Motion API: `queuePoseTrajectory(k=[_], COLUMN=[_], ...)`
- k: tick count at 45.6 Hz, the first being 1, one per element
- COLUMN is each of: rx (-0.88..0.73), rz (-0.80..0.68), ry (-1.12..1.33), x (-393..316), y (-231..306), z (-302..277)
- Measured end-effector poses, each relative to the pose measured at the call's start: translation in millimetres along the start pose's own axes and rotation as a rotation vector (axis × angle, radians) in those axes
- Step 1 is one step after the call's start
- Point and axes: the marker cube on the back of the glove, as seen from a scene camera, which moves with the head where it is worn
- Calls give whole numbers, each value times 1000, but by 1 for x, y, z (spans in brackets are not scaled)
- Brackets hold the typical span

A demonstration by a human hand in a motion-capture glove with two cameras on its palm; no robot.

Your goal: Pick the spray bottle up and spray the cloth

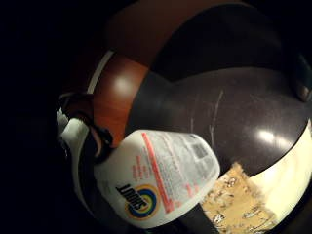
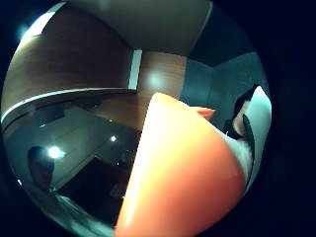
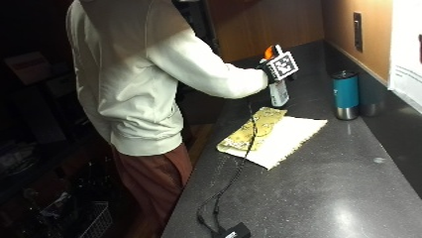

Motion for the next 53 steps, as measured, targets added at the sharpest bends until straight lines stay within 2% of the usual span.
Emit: queuePoseTrajectory(k=[3,7,15,22,30,37,53], rx=[-33,151,-227,-373,-424,-441,-415], rz=[1,3,-3,-55,-143,-278,-568], ry=[-14,3,9,75,138,241,309], x=[6,18,24,23,9,-8,-56], y=[7,-17,30,32,36,48,93], z=[6,7,17,-5,-44,-61,-113])
